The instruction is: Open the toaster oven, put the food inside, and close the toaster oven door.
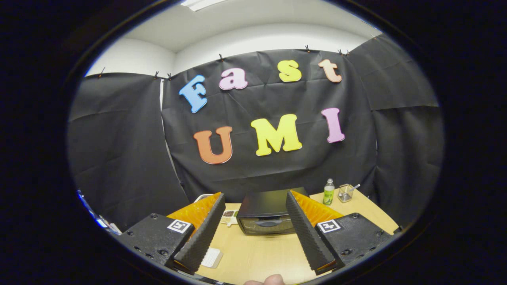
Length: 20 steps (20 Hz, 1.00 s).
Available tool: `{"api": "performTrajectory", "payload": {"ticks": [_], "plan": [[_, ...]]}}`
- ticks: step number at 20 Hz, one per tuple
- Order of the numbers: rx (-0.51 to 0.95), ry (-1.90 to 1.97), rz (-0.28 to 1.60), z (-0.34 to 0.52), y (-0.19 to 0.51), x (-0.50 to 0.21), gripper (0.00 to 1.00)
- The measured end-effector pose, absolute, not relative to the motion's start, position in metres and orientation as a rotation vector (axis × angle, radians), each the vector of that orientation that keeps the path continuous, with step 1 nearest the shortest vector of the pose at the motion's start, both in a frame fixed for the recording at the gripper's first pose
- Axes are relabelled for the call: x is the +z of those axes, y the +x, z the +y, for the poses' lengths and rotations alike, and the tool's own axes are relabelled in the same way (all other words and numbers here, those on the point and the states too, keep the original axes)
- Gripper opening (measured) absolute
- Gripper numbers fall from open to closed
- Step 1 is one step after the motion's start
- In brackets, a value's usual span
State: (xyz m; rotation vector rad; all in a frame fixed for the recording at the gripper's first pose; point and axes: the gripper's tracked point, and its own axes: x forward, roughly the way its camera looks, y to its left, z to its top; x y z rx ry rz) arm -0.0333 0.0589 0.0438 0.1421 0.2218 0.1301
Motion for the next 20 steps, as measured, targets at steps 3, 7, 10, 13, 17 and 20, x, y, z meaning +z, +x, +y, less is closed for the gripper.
{"api": "performTrajectory", "payload": {"ticks": [3,7,10,13,17,20], "plan": [[0.137,0.136,0.224,0.062,-0.034,0.043,1.00],[0.139,0.128,0.227,0.064,-0.036,0.043,1.00],[0.136,0.131,0.228,0.063,-0.039,0.043,1.00],[0.133,0.133,0.219,0.062,-0.039,0.047,1.00],[0.120,0.130,0.221,0.059,-0.041,0.046,1.00],[0.079,0.137,0.208,0.050,-0.043,0.049,1.00]]}}
